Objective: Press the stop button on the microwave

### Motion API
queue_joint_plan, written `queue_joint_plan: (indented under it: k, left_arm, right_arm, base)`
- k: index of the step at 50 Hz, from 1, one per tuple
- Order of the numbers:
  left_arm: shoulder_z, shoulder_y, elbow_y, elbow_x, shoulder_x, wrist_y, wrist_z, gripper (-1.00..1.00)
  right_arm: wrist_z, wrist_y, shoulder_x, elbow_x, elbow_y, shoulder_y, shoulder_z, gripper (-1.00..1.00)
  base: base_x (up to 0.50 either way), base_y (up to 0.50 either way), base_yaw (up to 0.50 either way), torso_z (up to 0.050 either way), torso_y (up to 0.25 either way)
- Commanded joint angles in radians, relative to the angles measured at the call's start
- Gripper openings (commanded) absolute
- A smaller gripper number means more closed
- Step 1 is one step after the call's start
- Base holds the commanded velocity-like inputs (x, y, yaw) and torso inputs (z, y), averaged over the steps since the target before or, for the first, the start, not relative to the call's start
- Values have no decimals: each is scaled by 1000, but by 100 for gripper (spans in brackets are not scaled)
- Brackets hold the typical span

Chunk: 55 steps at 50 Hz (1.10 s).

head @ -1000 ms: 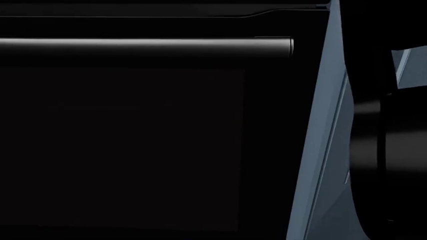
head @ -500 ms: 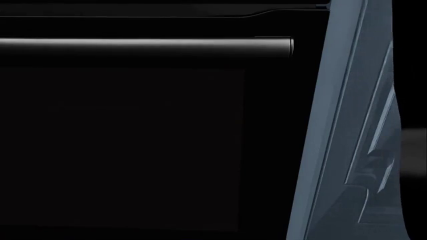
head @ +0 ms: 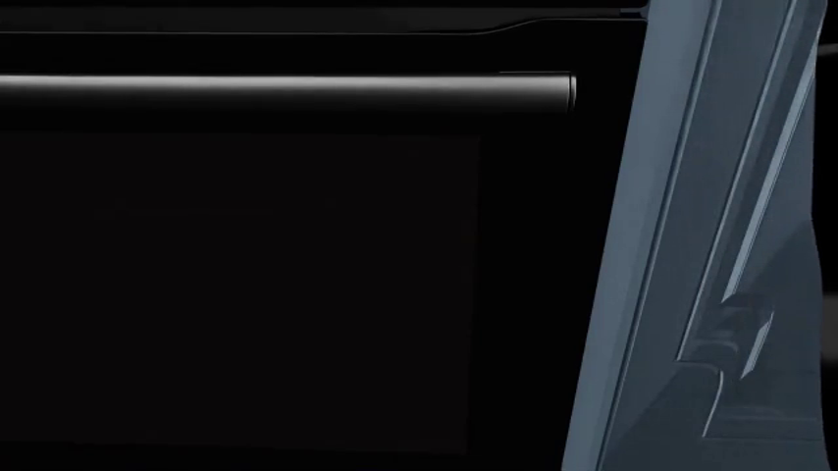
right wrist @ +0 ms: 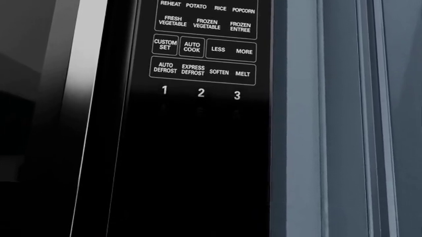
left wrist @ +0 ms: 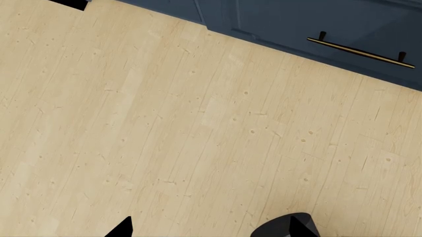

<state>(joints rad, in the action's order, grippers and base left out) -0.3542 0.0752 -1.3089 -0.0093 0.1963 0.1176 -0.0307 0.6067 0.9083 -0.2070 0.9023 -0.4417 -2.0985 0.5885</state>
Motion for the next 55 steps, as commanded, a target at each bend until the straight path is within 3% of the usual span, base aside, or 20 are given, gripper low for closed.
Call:
queue_joint_plan:
  k: [1, 55]
  left_arm:
    - [0, 0, 0, 0, 0, 0, 0, 100]
    - [0, 0, 0, 0, 0, 0, 0, 100]
  right_arm:
    - [32, 34, -23, 23, 64, 30, -4, -100]
    - [-272, -357, 128, -219, -598, -55, 130, -100]
  base:
    - [0, 0, 0, 0, 0]
    - [1, 0, 0, 0, 0]
